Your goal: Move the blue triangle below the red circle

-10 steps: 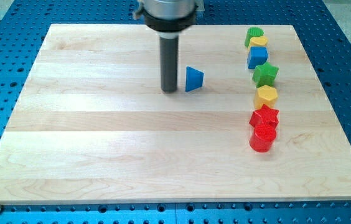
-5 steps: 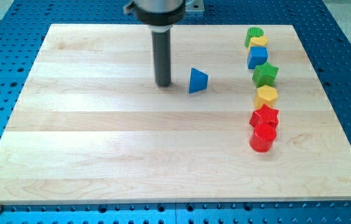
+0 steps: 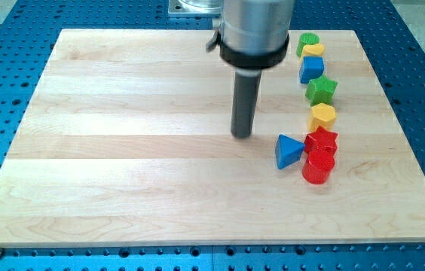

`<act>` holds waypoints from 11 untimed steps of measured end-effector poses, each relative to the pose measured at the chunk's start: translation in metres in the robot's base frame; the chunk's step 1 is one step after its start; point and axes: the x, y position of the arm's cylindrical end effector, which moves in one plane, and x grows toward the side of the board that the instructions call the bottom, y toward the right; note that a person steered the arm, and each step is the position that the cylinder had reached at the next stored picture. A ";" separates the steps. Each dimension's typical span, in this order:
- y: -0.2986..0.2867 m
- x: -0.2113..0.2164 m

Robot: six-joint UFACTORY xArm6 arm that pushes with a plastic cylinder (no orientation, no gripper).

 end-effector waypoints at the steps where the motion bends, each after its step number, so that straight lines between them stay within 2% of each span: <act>1: 0.047 -0.007; 3: 0.050 0.089; 4: 0.042 0.123; 5: -0.011 0.138; 7: 0.038 0.153; 11: 0.058 0.155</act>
